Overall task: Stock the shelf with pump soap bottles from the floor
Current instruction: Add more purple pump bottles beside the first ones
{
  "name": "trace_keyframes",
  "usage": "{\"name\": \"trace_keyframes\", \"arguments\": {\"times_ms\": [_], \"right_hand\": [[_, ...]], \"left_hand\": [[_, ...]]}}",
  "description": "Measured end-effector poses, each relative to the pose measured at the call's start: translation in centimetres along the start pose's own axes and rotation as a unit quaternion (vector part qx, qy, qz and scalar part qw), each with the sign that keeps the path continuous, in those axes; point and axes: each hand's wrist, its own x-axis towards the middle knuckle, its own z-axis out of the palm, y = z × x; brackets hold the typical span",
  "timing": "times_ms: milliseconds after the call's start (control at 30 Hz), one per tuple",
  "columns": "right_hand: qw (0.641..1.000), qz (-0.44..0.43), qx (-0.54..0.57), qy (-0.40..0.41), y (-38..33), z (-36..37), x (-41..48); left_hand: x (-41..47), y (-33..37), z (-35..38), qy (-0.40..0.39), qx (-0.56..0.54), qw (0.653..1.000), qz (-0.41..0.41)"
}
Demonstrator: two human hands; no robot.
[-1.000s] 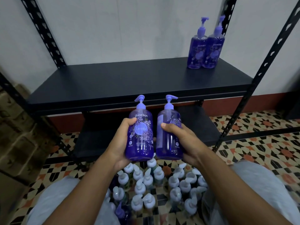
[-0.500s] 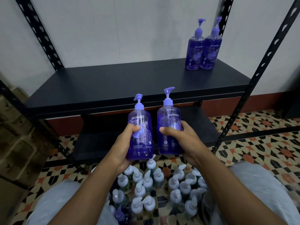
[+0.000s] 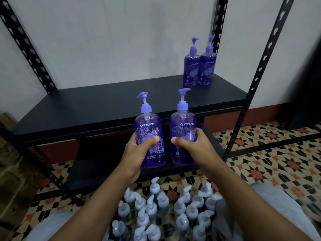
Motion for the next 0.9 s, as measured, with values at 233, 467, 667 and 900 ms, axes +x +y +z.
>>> {"name": "trace_keyframes", "arguments": {"times_ms": [233, 467, 667, 900], "right_hand": [[0.996, -0.076, -0.009, 0.041, -5.3, -4.2, 4.8], [0.982, -0.145, -0.034, 0.115, -8.7, -9.8, 12.4], [0.974, -0.157, -0.073, 0.146, -7.5, -13.5, 18.3], [0.972, -0.162, -0.098, 0.141, -6.2, -15.0, 21.2]], "left_hand": [[5.1, 3.1, 5.4, -0.036, 0.039, 0.998, 0.047], [11.0, 5.8, 11.0, -0.056, 0.011, 0.995, 0.083], [15.6, 5.6, 13.9, -0.067, -0.018, 0.995, 0.065], [17.9, 4.1, 14.9, -0.072, -0.071, 0.994, 0.029]]}}
